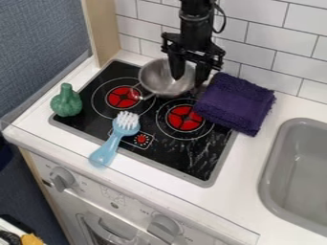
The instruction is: Move the silver pot to the top-middle of the burners
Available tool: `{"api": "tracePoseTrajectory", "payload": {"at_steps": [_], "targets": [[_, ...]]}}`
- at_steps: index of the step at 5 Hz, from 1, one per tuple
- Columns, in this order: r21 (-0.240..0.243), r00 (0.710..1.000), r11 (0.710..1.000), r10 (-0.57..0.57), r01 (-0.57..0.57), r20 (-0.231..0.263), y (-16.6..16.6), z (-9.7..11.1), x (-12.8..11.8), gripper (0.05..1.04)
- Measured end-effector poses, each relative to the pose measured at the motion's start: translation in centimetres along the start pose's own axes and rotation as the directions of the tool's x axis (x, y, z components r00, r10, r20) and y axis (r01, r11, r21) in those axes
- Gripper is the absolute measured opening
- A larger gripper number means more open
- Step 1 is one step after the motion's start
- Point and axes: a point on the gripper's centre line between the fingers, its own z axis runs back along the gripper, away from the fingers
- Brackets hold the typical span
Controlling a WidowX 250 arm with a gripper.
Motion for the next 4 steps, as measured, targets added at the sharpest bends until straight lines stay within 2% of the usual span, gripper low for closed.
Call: {"api": "tracePoseTrajectory", "payload": {"at_steps": [1, 2, 3, 4], "targets": [[-0.008, 1.000, 1.000, -0.002, 0.002, 0.010, -0.15, 0.28, 0.01, 1.003], [-0.011, 1.000, 1.000, -0.001, 0.001, 0.016, -0.26, 0.66, -0.16, 1.006], [0.040, 1.000, 0.999, -0.017, 0.016, 0.015, -0.67, 0.66, -0.22, 1.000], [0.041, 1.000, 0.999, -0.019, 0.019, 0.017, -0.95, 0.70, -0.15, 1.000]]}}
